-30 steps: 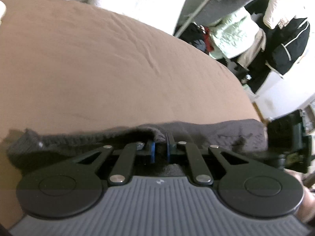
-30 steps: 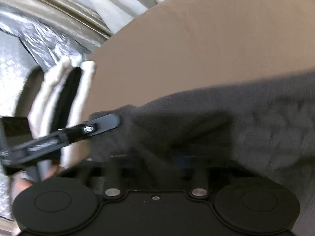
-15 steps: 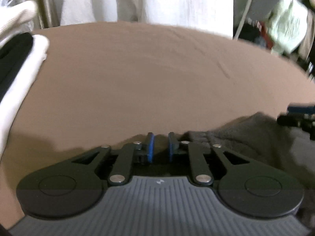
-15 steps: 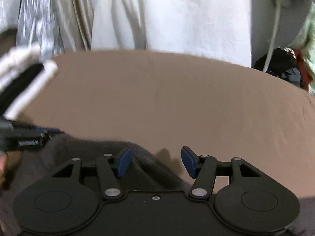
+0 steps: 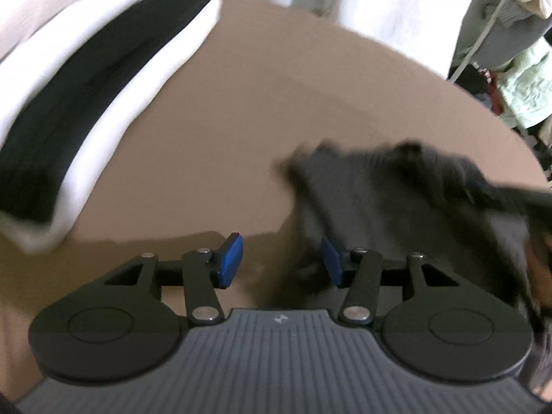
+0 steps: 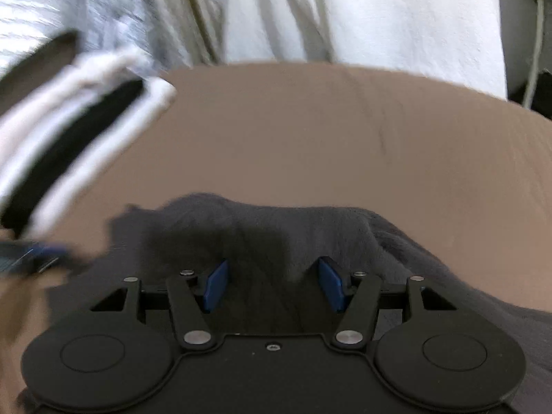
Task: Fold clothes
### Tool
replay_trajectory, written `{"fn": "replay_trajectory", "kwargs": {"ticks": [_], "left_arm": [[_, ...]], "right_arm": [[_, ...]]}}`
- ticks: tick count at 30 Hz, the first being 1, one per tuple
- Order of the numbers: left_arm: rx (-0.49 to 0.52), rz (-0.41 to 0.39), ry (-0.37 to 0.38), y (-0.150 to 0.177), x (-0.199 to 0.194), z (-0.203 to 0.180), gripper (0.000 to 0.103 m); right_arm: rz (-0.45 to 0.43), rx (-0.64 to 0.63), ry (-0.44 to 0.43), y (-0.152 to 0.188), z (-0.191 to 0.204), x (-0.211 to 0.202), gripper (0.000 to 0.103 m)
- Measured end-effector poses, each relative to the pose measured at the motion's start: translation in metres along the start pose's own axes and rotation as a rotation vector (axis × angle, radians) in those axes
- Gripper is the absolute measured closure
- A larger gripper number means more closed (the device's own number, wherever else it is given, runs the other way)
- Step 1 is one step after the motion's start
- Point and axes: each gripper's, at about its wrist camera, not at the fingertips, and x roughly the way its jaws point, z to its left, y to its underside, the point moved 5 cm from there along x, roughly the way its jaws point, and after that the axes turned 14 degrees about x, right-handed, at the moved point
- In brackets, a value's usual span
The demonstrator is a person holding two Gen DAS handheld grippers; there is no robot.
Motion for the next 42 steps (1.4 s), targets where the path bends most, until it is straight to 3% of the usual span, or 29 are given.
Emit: {"fn": "replay_trajectory", "kwargs": {"ticks": [4, 7, 10, 15, 19, 22, 28, 30, 31, 32, 33, 34, 35, 36, 37, 38, 42], "left_arm": [[-0.091, -0.016, -0.011, 0.038, -0.017, 0.013, 0.049], [-0.115, -0.033, 0.015, 0.041, -0.019, 0.015, 0.048], [-0.118, -0.036, 0.047, 0.035, -0.018, 0.013, 0.048], [-0.183, -0.038, 0.180, 0.024, -0.010, 0.005, 0.039], [-0.227, -0.048, 0.271, 0.021, 0.001, -0.001, 0.036], [-0.231, -0.069, 0.285, 0.017, -0.004, -0.004, 0.036], [-0.093, -0.079, 0.204, 0.013, 0.008, -0.019, 0.028], [-0.058, -0.088, 0.181, 0.013, 0.014, -0.024, 0.018], [-0.041, -0.092, 0.170, 0.013, 0.017, -0.026, 0.007], [-0.024, -0.096, 0.159, 0.013, 0.021, -0.028, 0.006], [-0.006, -0.101, 0.147, 0.013, 0.024, -0.031, 0.010], [0.011, -0.105, 0.136, 0.013, 0.027, -0.033, 0.044], [0.028, -0.109, 0.124, 0.013, 0.031, -0.035, 0.086], [0.031, -0.120, 0.116, 0.014, 0.032, -0.037, 0.087], [0.025, -0.140, 0.109, 0.013, 0.028, -0.040, 0.088], [0.032, -0.164, 0.100, 0.012, 0.024, -0.044, 0.089], [0.141, -0.271, 0.100, -0.007, -0.005, -0.075, 0.090]], "right_arm": [[-0.060, -0.021, 0.068, -0.009, 0.010, 0.012, 0.038], [-0.103, 0.010, 0.094, -0.009, 0.017, -0.004, 0.039], [-0.158, 0.044, 0.015, 0.013, 0.030, -0.054, 0.038], [-0.143, -0.045, -0.119, 0.093, 0.050, -0.131, 0.027], [-0.041, -0.221, -0.147, 0.155, 0.067, -0.160, 0.023], [0.041, -0.357, -0.167, 0.200, 0.080, -0.180, 0.023], [0.046, -0.557, -0.120, 0.229, 0.127, -0.154, 0.024], [0.013, -0.610, -0.044, 0.235, 0.135, -0.132, 0.025], [-0.003, -0.635, -0.006, 0.238, 0.140, -0.121, 0.025], [-0.020, -0.661, 0.032, 0.241, 0.144, -0.111, 0.025], [-0.037, -0.674, 0.053, 0.242, 0.147, -0.104, 0.025], [-0.053, -0.677, 0.059, 0.242, 0.148, -0.100, 0.025], [-0.069, -0.680, 0.066, 0.242, 0.150, -0.096, 0.029], [-0.072, -0.661, 0.067, 0.239, 0.149, -0.094, 0.038], [-0.063, -0.625, 0.063, 0.234, 0.148, -0.093, 0.061], [-0.055, -0.580, 0.049, 0.228, 0.144, -0.095, 0.074], [-0.085, -0.429, -0.011, 0.209, 0.122, -0.116, 0.083]]}}
